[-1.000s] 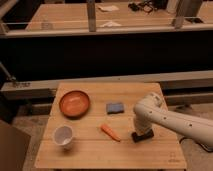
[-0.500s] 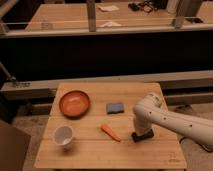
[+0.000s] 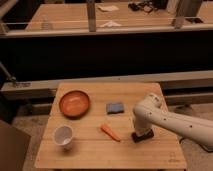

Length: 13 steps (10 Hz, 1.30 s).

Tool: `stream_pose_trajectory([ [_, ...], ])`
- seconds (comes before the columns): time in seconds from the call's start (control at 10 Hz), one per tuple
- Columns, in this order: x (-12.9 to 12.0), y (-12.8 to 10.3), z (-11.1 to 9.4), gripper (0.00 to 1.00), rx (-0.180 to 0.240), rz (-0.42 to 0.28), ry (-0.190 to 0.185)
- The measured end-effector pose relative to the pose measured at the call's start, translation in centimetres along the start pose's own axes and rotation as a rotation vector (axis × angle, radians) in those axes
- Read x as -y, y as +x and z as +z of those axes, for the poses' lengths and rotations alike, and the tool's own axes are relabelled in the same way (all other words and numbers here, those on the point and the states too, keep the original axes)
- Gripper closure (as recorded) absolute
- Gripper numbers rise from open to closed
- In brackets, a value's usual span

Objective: Push the eraser across the table

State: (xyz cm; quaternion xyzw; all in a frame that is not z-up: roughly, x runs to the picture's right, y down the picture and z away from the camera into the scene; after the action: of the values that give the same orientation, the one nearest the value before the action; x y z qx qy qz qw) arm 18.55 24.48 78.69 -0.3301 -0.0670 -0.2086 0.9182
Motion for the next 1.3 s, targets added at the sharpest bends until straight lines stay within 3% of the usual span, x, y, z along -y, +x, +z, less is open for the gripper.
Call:
stream_pose_trajectory([
  [1.3, -0.07, -0.57, -0.15, 0.92, -0.011, -0.06, 0.002],
])
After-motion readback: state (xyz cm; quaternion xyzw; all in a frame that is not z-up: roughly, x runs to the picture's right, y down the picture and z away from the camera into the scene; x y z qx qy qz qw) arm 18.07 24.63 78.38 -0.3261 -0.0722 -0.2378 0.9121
